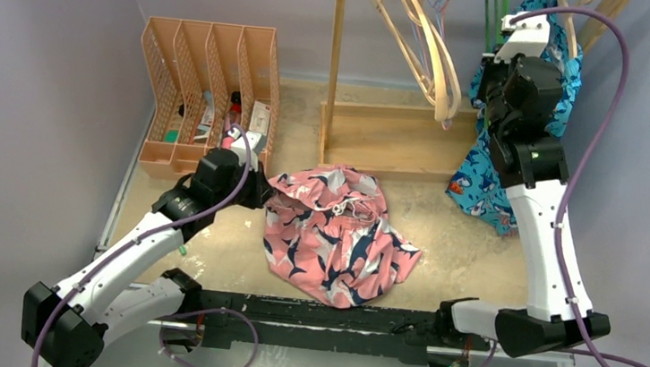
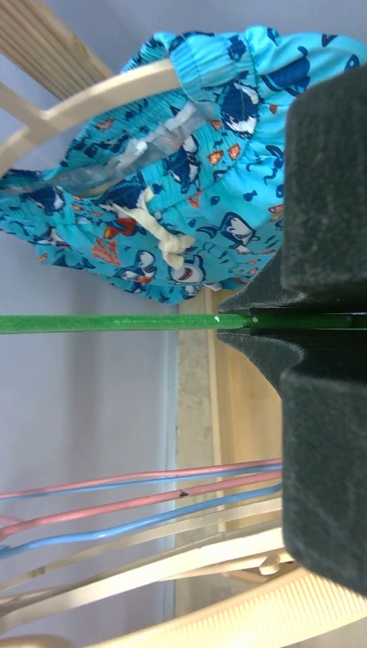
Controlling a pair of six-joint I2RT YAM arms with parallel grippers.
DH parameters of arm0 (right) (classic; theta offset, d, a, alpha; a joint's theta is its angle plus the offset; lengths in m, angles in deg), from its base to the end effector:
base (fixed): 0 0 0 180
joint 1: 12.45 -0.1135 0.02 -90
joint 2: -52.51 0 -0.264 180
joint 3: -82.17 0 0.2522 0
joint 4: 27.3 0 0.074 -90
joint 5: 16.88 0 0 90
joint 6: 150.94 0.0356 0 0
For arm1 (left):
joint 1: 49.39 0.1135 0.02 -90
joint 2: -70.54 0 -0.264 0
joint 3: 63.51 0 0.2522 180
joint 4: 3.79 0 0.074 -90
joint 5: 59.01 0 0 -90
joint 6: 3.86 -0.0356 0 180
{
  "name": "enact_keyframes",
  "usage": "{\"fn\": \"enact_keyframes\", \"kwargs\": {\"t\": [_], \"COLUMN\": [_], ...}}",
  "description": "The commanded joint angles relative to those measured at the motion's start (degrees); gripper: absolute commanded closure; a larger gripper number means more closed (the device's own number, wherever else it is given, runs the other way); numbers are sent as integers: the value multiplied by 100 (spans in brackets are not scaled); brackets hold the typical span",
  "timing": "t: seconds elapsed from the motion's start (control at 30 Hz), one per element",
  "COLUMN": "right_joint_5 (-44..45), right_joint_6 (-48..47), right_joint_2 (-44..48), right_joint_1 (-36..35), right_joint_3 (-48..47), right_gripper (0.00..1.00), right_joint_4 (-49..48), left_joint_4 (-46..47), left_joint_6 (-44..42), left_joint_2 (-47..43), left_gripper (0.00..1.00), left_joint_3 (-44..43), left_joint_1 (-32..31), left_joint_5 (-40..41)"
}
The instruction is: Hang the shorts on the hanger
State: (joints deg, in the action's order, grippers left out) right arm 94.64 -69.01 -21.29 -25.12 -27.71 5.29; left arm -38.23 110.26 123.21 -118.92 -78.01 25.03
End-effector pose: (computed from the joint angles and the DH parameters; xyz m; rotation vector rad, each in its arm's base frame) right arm 0.2537 0.0436 0.5221 0.0278 1.5178 -0.2191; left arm 0.1781 -0.1014 0.2780 0.1495 2.1863 -0.6448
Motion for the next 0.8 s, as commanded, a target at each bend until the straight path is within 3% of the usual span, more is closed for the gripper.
{"fn": "enact_keyframes", "kwargs": {"t": [0.0, 0.33, 0.53, 0.77], "right_joint_5": [112, -220, -164, -756], "right_joint_6": [-191, 701, 1327, 2025], "right_joint_2": [178, 745, 1136, 1623], "right_joint_1": [19, 19, 19, 19], "right_joint_3": [6, -150, 278, 782], "right_gripper": [100, 100, 100, 100], "right_joint_4": [-1010, 62, 779, 1896], "left_joint_4": [148, 163, 197, 216], "left_joint_6": [-163, -167, -166, -159], "left_joint_2": [-165, -171, -104, -143], "left_gripper": [100, 100, 100, 100], "left_joint_3": [-96, -62, -80, -70], "left_joint_1": [23, 19, 23, 19], "left_joint_5": [6, 61, 43, 173]}}
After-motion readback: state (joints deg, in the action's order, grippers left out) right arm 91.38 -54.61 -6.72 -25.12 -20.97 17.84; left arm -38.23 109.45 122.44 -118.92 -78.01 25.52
